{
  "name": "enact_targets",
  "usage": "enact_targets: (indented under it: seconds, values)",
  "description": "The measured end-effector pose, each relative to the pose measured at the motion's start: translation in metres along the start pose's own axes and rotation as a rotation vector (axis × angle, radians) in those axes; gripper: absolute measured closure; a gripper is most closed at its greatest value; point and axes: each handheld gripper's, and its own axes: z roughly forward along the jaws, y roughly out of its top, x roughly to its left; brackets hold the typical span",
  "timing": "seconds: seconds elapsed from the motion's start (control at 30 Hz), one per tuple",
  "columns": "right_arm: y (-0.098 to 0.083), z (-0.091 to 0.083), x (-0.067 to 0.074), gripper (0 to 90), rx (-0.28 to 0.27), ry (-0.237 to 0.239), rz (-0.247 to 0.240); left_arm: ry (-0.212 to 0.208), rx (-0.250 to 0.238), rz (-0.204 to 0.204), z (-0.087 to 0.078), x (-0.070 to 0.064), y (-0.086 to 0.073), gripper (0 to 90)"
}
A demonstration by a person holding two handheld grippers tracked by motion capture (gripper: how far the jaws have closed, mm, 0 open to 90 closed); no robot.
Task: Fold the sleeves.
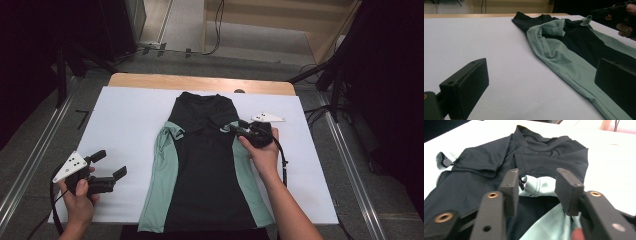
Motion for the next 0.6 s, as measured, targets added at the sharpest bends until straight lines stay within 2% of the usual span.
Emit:
enact_targets:
  seconds: [0.2,0.33,0.43,0.53,0.6]
  values:
    - [-0.001,-0.013,-0.001,34.4,-0.004,-0.026,0.028,0.0,0.0,0.0,0.0,0.0,0.0,0.0]
    - [-0.004,-0.023,-0.004,26.0,-0.037,-0.046,0.029,0.001,0.001,0.001,0.0,0.0,0.0,0.0]
    - [-0.006,-0.03,-0.006,20.4,-0.058,-0.039,0.035,0.002,0.0,0.001,0.0,0.0,0.0,0.0]
    - [-0.009,-0.037,-0.007,10.7,-0.065,-0.051,0.029,0.001,0.0,0.001,0.0,0.0,0.0,0.0]
    - [-0.011,-0.041,-0.007,9.0,-0.068,-0.052,0.028,0.003,0.0,0.001,0.0,0.0,0.0,0.0]
